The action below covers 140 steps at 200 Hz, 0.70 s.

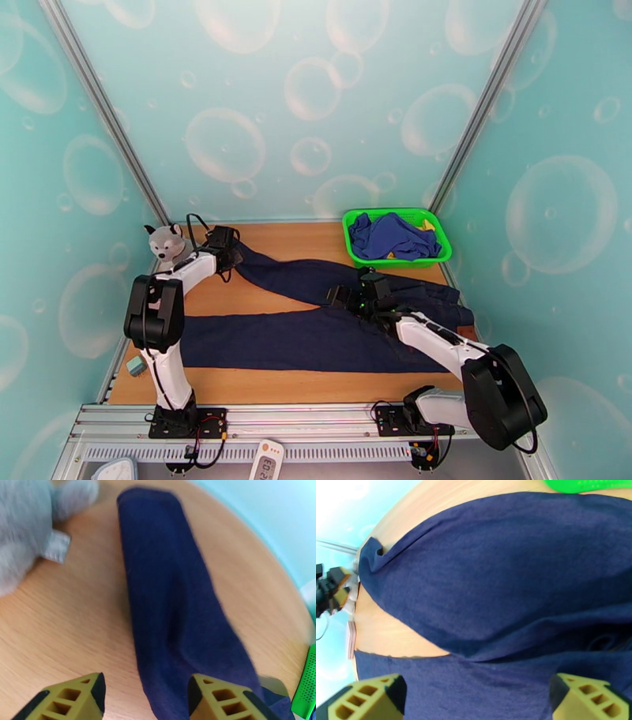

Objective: Fold and stack the trousers

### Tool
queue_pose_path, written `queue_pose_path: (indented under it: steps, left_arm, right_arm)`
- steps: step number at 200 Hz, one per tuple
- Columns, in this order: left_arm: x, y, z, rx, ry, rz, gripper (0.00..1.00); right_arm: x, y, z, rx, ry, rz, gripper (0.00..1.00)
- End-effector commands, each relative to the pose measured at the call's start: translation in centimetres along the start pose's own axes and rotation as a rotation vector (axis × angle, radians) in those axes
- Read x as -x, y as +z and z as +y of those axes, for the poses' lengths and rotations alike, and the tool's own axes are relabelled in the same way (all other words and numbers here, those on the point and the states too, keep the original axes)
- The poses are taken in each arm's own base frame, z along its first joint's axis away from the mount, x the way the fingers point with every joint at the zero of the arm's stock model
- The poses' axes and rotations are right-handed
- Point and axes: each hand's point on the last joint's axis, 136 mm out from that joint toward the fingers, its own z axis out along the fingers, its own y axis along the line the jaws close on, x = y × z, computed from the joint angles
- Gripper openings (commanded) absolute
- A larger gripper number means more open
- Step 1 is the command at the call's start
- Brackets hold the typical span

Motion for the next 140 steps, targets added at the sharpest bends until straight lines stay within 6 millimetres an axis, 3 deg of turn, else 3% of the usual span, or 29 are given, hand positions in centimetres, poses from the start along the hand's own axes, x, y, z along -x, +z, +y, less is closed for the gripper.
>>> queue_pose_path:
  steps: [1,19,31,44,53,75,96,103,117,125,140]
  left_arm:
    - [-0.7,1.4,-1.1,-0.051,-0.008,0.006,0.51]
    - [-1.0,2.1,-1.2,-0.041,-0.007,0.011,0.45]
    - [-1.3,2.1,-0.9,-0.01,-0.005,0.011,0.3]
    - [-1.5,1.5,-0.6,0.032,0.007,0.0,0.07]
    - [-1.5,0.6,-0.2,0.086,0.021,-0.022,0.0]
    - [-0.7,-2.4,-1.2,0.211,0.098,-0.098,0.0]
    - [0.6,-3.4,-4.9,0.287,0.228,-0.123,0.0]
    - [0.8,-2.9,-6.3,0.308,0.277,-0.11,0.0]
    - [0.8,-0.9,-8.6,0.332,0.339,-0.056,0.16]
    - [0.0,0.8,-10.2,0.289,0.374,0.006,0.25]
    - [-2.9,3.6,-14.4,0.082,0.455,0.121,0.26]
  right_arm:
    - [1.2,-0.6,0.7,0.007,0.009,-0.046,0.99]
    - [1.3,-0.8,0.6,0.001,0.007,-0.049,0.99]
    - [1.3,-0.9,0.6,0.003,0.007,-0.048,0.99]
    - [1.4,-1.0,0.7,0.006,0.005,-0.05,0.99]
    - [1.3,-1.0,0.6,0.004,0.005,-0.049,0.99]
    - [1.3,-0.7,0.6,0.006,0.007,-0.047,0.99]
    - [1.2,-0.3,0.7,0.014,0.01,-0.035,0.99]
    - [1.1,-0.2,0.8,0.016,0.012,-0.03,0.99]
    - [1.1,-0.3,1.0,0.022,0.011,-0.028,0.99]
    - [1.1,-0.5,1.0,0.021,0.011,-0.034,0.99]
    - [1.1,-0.8,0.8,0.012,0.009,-0.043,0.99]
